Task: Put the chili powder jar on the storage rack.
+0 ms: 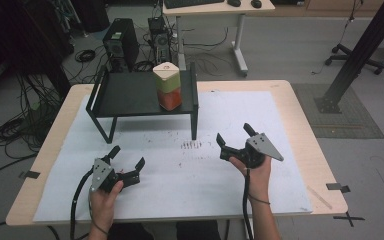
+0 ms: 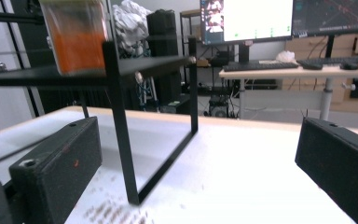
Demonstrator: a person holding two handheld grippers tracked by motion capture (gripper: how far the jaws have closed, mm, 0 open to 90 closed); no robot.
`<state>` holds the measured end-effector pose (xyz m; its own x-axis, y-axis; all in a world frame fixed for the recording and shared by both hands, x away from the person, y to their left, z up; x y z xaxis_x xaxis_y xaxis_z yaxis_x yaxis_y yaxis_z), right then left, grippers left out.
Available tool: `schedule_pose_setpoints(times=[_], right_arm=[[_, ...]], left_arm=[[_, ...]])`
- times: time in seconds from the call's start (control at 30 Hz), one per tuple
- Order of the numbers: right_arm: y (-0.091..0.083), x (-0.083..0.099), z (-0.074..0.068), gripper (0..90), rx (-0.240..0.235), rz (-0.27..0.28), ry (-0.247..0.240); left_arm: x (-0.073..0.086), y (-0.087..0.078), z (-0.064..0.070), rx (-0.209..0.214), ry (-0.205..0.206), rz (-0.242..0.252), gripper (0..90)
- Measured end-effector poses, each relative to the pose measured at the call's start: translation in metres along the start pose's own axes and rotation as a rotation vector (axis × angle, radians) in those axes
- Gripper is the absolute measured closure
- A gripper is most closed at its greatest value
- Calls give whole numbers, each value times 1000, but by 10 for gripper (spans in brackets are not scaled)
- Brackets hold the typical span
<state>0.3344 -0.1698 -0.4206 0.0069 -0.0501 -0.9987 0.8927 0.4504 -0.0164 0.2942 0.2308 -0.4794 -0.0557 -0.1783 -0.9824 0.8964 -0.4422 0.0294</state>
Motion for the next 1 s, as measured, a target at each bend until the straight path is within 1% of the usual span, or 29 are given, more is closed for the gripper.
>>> schedule_pose_setpoints(times=[0.1, 0.23, 0.43, 0.63, 0.83, 1.0], right_arm=[[-4, 13, 1, 4, 5, -8, -3], [-7, 30, 3, 4, 11, -21, 6], [-12, 45, 5, 4, 9, -29, 7], [-14, 55, 6, 4, 13, -37, 16], [-15, 58, 9, 6, 11, -39, 32], [-16, 58, 8, 8, 10, -34, 18]], left_arm=[[0, 0, 0, 0, 2, 0, 3], [0, 0, 0, 0, 1, 0, 3], [0, 0, 0, 3, 4, 1, 4], [0, 0, 0, 2, 2, 1, 4], [0, 0, 0, 2, 6, 1, 3], [0, 0, 0, 3, 6, 1, 3]])
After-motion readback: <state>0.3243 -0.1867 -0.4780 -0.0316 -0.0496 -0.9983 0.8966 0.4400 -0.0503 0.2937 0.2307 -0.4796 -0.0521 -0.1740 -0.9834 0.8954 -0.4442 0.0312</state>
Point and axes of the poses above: each handheld gripper's, and its own axes: y roughly forward along the jaws, x roughly out of its underside, z roughly to its right, the point moved 1 cm from there along y, roughly forward along the jaws, and after that the axes turned 8 degrees about -y, right-handed, at the moved point
